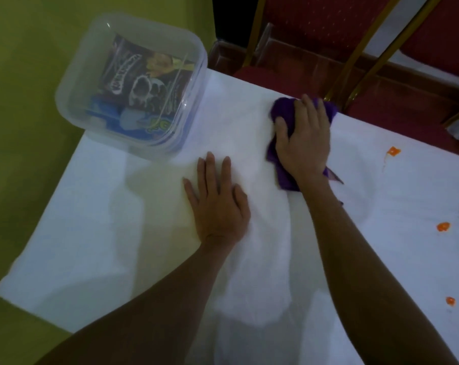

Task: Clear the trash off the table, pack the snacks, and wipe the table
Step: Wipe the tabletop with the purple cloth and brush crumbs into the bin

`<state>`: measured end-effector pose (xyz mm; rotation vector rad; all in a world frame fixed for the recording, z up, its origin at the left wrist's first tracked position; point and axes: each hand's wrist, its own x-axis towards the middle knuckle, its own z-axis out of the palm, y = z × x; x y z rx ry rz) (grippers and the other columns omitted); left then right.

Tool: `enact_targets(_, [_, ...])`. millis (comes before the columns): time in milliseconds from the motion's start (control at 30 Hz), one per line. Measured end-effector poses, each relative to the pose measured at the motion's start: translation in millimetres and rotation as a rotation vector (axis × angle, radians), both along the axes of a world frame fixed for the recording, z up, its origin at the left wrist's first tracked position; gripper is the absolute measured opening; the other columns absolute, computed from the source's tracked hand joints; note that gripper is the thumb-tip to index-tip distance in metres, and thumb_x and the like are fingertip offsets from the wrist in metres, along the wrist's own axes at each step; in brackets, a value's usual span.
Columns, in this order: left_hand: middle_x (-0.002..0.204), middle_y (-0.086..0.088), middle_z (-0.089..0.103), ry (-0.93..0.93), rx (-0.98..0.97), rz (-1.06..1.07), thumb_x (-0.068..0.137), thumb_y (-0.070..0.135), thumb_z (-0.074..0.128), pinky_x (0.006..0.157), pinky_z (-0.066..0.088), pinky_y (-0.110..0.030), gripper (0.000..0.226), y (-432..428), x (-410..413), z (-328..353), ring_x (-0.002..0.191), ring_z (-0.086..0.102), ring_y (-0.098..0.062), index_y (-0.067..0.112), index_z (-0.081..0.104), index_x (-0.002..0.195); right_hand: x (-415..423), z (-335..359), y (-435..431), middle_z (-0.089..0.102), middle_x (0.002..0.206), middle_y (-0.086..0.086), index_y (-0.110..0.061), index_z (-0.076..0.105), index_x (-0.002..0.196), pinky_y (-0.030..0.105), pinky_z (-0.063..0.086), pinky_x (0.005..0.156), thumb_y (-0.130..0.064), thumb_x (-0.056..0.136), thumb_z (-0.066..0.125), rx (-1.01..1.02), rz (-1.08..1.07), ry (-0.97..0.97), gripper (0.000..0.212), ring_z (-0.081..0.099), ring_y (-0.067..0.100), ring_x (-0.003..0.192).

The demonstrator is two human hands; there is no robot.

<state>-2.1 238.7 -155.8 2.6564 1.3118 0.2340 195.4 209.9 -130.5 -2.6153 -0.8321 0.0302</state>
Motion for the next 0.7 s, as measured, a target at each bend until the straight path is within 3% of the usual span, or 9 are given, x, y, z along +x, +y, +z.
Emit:
enact_targets(100, [0.165,-0.009,0.017,0.019,0.002,-0.004,0.097,0.036,0.039,0.12,0.007,-0.059,0.061,0,-1,-1,0.153,0.009,-0.025,0.022,0.029,0.155,-35,-1,11,0.048,0.151,0.006,-0.012,0.048,0.144,0.042,0.025,0.121,-0.046,0.103,0.036,0.048,0.117,0.025,0.055,0.032,0.027,0.146])
enact_targets(233, [0.165,-0.008,0.016,0.011,-0.018,0.007,0.097,0.035,0.037,0.12,0.007,-0.058,0.06,0,1,-1,0.154,0.008,-0.024,0.024,0.027,0.155,-82,1,-52,0.053,0.145,0.01,-0.009,0.052,0.14,0.044,0.028,0.12,-0.027,0.102,0.051,0.091,0.344,0.045,0.041,0.037,0.027,0.143])
enact_targets(300, [0.165,-0.007,0.018,-0.02,-0.016,0.015,0.098,0.033,0.036,0.12,0.008,-0.058,0.058,1,2,-1,0.153,0.01,-0.024,0.024,0.03,0.154,-70,-1,-89,0.056,0.141,0.014,-0.006,0.054,0.137,0.044,0.032,0.117,-0.022,0.099,0.057,0.113,0.283,0.044,0.041,0.043,0.031,0.139])
enact_targets(367, [0.164,-0.006,0.019,-0.035,-0.015,0.011,0.098,0.033,0.036,0.12,0.008,-0.058,0.056,-1,2,-2,0.153,0.012,-0.024,0.024,0.032,0.154,-33,-3,-110,0.054,0.142,0.018,-0.004,0.052,0.138,0.043,0.033,0.116,-0.027,0.099,0.053,0.095,0.077,0.035,0.046,0.044,0.034,0.137])
enact_targets(500, [0.163,-0.008,0.022,-0.033,0.006,0.007,0.099,0.032,0.035,0.12,0.009,-0.056,0.054,1,0,-4,0.153,0.014,-0.025,0.024,0.034,0.153,7,-8,-66,0.05,0.147,0.015,-0.003,0.047,0.143,0.043,0.027,0.119,-0.033,0.099,0.04,0.07,-0.201,0.019,0.054,0.035,0.035,0.143])
enact_targets(600, [0.164,-0.008,0.021,-0.033,0.004,-0.002,0.1,0.031,0.034,0.12,0.008,-0.057,0.053,0,-2,-3,0.153,0.013,-0.025,0.023,0.033,0.153,-39,-7,-37,0.053,0.146,0.011,-0.006,0.052,0.14,0.043,0.027,0.12,-0.032,0.099,0.044,0.079,-0.111,0.0,0.049,0.038,0.034,0.142])
enact_targets(700, [0.164,-0.009,0.02,-0.044,-0.013,-0.022,0.1,0.029,0.033,0.119,0.008,-0.059,0.054,-2,-3,-3,0.153,0.011,-0.025,0.022,0.032,0.154,-122,-1,-68,0.054,0.144,0.01,-0.006,0.057,0.134,0.043,0.029,0.119,-0.023,0.1,0.051,0.093,0.048,0.024,0.039,0.04,0.03,0.142])
